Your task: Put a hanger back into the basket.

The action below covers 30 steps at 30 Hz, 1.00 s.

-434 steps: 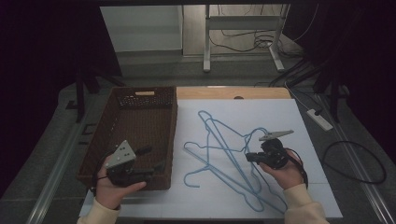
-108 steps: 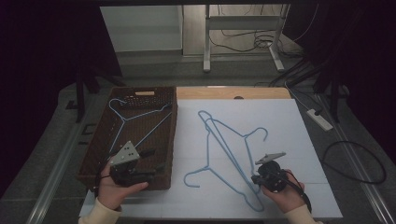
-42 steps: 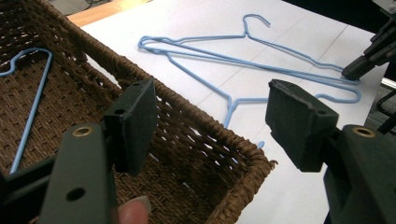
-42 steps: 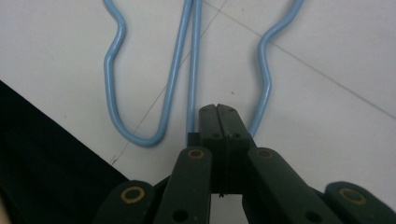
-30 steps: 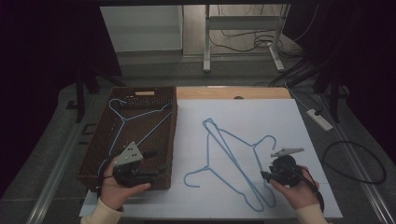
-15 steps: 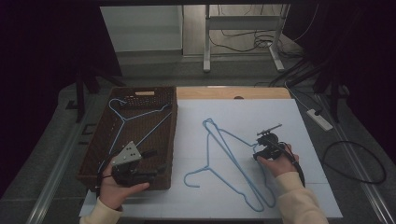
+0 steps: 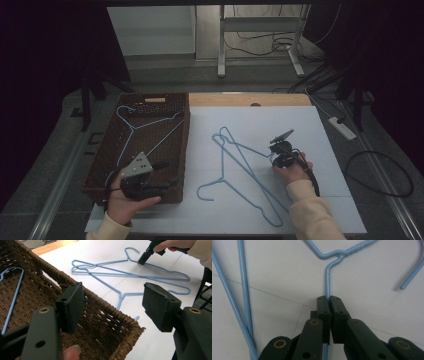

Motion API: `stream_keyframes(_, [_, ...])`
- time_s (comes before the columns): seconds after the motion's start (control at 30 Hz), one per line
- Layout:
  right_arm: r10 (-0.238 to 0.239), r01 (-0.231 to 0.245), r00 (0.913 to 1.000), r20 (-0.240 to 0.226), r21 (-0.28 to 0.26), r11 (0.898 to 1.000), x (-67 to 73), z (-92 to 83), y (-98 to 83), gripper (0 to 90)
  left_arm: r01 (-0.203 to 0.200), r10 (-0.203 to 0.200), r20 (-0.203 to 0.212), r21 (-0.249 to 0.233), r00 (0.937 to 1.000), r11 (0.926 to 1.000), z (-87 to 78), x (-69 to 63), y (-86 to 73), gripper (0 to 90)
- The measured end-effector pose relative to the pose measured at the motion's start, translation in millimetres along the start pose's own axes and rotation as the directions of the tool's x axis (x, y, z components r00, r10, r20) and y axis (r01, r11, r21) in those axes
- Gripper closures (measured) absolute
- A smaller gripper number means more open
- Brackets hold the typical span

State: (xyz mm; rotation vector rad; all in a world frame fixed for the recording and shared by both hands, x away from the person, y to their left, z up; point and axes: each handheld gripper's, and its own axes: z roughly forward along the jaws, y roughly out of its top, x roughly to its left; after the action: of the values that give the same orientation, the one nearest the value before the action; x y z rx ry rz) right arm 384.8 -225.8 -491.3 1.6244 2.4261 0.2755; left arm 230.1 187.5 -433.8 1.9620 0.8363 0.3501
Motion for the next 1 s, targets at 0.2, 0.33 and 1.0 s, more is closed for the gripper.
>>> stream_keyframes(0.2, [-0.099, 0.097, 0.9947, -0.028, -0.051, 0.994, -3.1, -2.5, -7.7, 87.8, 0.002, -0.002, -0.001, 0.001, 1.0, 1.0, 0.5, 0.7, -0.2, 33.9])
stream_keyframes(0.33, [-0.177, 0.169, 0.9819, -0.068, -0.112, 0.979, -5.8, -9.2, -16.4, 87.8, 0.0, 0.0, -0.002, 0.003, 1.0, 1.0, 1.7, -0.3, 0.0, 33.9])
stream_keyframes(1.0, [-0.464, 0.392, 0.871, -0.16, -0.343, 0.854, -10.3, -38.9, -56.3, 87.8, -0.062, 0.061, 0.023, 0.027, 0.9979, 0.9977, 12.4, -20.4, 15.3, 33.8])
